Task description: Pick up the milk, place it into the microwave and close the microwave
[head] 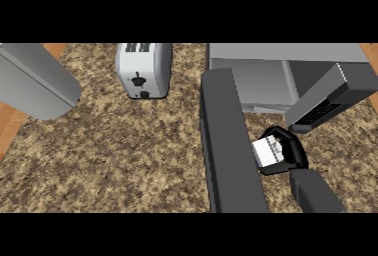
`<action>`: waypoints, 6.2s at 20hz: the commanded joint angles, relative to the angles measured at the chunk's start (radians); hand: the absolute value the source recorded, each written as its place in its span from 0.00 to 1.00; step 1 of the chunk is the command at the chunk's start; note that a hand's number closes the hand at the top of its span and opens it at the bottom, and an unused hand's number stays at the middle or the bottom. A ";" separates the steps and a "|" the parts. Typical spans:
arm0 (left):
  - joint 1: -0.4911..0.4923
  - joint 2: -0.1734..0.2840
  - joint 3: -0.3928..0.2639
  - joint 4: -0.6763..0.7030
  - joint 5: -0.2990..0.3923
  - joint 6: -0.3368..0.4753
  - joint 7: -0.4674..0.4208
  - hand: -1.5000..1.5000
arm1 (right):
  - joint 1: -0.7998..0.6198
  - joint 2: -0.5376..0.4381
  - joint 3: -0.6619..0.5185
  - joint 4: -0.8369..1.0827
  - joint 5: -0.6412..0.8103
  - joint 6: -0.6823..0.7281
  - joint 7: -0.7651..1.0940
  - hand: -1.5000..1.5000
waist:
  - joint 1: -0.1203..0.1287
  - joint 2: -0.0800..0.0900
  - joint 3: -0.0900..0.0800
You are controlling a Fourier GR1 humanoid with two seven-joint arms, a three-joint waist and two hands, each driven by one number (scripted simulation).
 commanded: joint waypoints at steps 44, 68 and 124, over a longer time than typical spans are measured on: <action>-0.261 0.098 0.020 0.028 0.104 0.026 0.074 0.00 | -0.503 -0.234 -0.037 0.173 0.075 -0.415 0.316 1.00 | 0.142 0.085 0.007; -0.343 0.163 0.068 0.058 0.090 0.044 0.103 0.00 | -0.555 -0.301 -0.061 0.188 0.067 -0.411 0.344 1.00 | 0.182 0.109 0.009; -0.449 0.098 -0.301 0.293 -0.203 -0.102 0.141 0.00 | -0.455 -0.050 -0.166 0.191 -0.033 0.035 0.202 0.00 | 0.001 0.013 -0.001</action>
